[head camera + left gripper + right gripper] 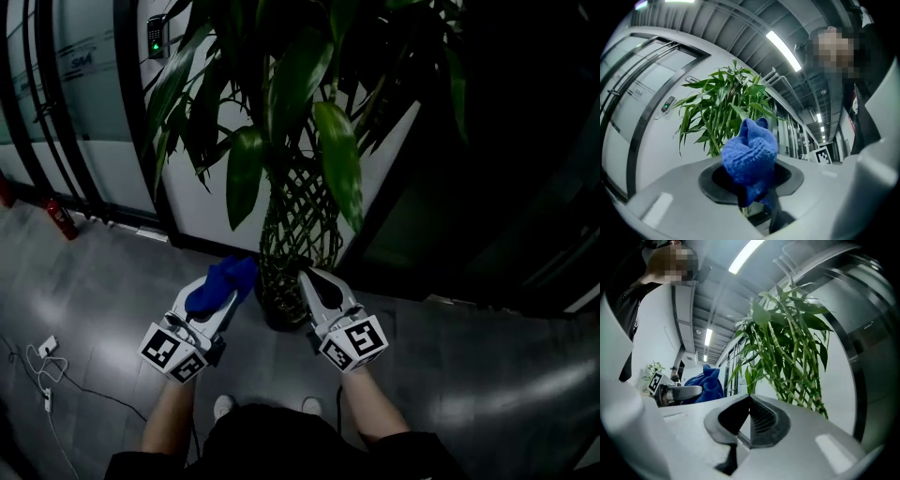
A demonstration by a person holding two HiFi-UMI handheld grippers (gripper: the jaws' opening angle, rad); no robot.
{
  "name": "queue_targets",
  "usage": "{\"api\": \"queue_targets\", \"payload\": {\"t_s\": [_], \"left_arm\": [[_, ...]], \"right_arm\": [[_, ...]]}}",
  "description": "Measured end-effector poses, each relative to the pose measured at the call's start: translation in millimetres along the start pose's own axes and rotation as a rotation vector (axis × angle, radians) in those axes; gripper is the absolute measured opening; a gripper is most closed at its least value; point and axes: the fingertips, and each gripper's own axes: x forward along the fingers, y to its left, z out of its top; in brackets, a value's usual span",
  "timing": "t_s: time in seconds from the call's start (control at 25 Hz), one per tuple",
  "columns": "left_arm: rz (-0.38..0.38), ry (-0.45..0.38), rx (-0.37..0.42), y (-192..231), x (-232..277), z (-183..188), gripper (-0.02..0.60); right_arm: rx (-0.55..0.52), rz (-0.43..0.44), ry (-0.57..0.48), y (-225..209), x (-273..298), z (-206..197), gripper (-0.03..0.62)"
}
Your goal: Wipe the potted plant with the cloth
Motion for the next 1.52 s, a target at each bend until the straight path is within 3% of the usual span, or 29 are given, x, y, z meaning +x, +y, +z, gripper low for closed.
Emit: {"api": "queue_targets", "payload": {"t_s": [0.08,0.2,0.32,0.56,0.8,1.04,1.16,1.32,1.52], "left_arm": [[0.060,-0.036,0.021,-21.9,18.4,2.2,0.153],[0.187,-0.088,0.082,-48.4,34.5,10.2,0.153],[0.319,-0.077,0.102,-66.6,46.7,11.1,0.152],[0.429,-0.073,0.205,-96.5,48.1,75.7,0.152],[0.384,-0.096,0.297,-109.2,59.7,124.2,0.152],[0.294,-0.124,0.453,-123.9,97.1,190.0,0.152],[0.272,-0.084,0.520,-126.6,119.1,218.2,0.152],[0.323,-0.013,0.600,-109.9,151.0,233.2,0.152],[0.398,0.106,0.763,-89.2,180.3,232.3,0.153]], "right_arm": [[0.003,0.007,-0.029,-32.0,-18.5,16.5,0.003],[-0.020,0.116,-0.059,-58.9,-26.7,37.0,0.003],[-0.011,0.186,-0.059,-76.4,-32.1,44.2,0.003],[0.045,0.268,-0.123,-68.9,-18.9,85.4,0.003],[0.062,0.296,-0.149,-55.4,-0.5,96.2,0.003],[0.024,0.307,-0.189,-51.3,15.5,120.2,0.003],[0.004,0.307,-0.204,-53.9,25.3,132.0,0.003],[-0.028,0.315,-0.214,-51.4,39.3,146.1,0.003],[-0.014,0.287,-0.204,-56.6,62.3,162.3,0.003]]}}
